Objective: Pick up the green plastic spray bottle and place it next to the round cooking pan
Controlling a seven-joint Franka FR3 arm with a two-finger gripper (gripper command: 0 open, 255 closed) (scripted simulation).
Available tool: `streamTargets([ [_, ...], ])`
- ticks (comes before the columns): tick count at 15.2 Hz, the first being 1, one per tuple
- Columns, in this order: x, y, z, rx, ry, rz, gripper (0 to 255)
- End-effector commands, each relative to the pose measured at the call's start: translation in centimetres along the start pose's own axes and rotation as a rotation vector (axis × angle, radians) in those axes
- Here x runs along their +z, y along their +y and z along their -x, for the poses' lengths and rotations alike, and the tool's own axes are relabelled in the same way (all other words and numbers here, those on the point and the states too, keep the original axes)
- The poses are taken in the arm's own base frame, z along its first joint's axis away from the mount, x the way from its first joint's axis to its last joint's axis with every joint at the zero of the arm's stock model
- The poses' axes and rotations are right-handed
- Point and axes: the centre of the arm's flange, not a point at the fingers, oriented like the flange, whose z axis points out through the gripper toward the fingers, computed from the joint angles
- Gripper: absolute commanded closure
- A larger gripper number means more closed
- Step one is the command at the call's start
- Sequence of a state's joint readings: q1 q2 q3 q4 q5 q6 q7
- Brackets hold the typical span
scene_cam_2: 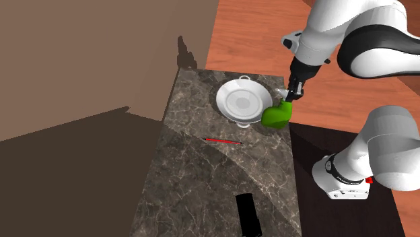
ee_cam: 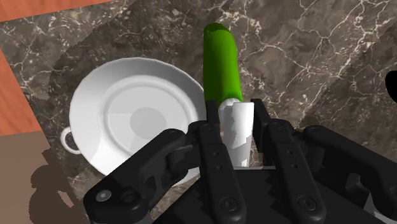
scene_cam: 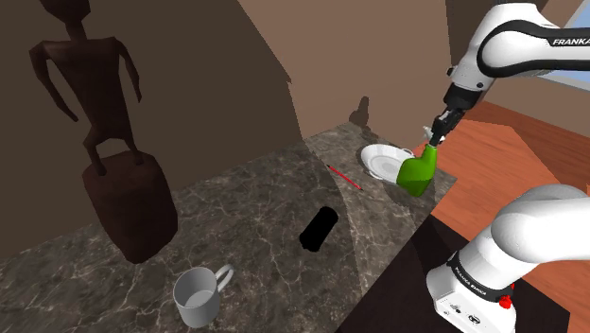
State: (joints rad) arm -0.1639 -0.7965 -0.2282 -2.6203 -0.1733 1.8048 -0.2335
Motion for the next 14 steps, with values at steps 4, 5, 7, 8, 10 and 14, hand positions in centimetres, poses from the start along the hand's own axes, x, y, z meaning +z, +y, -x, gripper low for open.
streamTargets([
  [4,2.7,0.0,-0.2,0.0,0.001,0.0,255],
  [5,3.3,0.0,-0.2,0.0,0.001,0.0,255],
  [7,4.3,0.0,-0.2,0.0,0.001,0.0,255],
  [8,4.7,0.0,-0.3,0.0,0.001,0.0,255],
  [10,4.7,0.0,-0.3,0.0,0.001,0.0,255],
  [14,4.7,0.0,-0.3,0.0,0.001,0.0,255],
])
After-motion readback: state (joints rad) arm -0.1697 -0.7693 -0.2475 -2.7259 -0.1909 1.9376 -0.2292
